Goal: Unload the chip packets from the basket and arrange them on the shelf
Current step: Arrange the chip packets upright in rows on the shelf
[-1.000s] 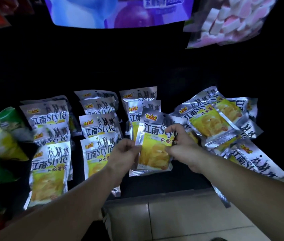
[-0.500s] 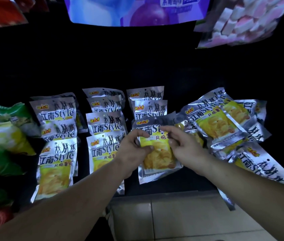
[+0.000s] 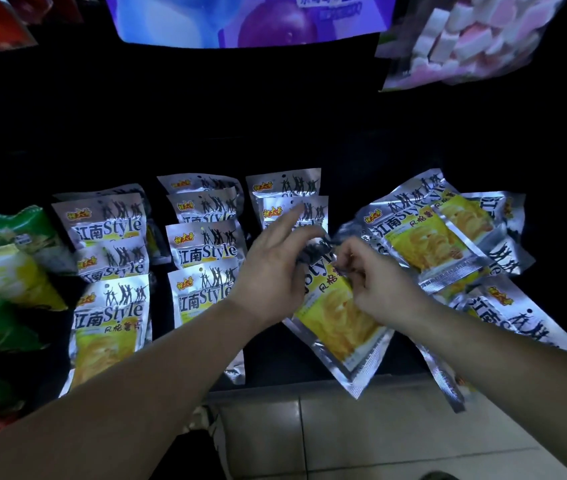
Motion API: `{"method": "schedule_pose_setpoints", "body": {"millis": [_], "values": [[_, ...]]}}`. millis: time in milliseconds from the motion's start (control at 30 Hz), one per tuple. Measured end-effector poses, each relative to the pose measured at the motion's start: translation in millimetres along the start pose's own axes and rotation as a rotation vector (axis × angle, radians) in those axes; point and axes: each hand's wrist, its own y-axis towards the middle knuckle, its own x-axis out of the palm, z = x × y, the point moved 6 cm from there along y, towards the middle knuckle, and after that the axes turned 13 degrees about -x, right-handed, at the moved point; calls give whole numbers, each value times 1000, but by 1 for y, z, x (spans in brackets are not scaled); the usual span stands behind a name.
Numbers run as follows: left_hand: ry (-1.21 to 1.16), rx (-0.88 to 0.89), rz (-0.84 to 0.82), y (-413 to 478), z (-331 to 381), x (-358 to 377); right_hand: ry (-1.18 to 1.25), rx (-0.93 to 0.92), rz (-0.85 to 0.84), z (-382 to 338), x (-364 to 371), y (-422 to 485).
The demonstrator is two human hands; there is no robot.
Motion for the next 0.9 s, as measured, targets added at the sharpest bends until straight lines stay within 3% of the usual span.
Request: {"method": "schedule_pose_setpoints", "body": {"millis": [100,200,400,533,700,900], "values": [[155,89,-62,2,10,11,-7,-35,-11,-1,-8,0],[223,109,11,0,5,14,-67,-74,-73,-2,-8,-5],[-74,-196,-109,0,-4,13,-68,-55,-57,11,-4,-14],[-150,-306,-68,5,-15,3,-43,9,7,25,-3,-20],[-167,-305,-11,11,-21,-3,59,53,104,31,3,-15],[-152,-287,13,15,-26,1,230,122,-53,35,30,-14]]}}
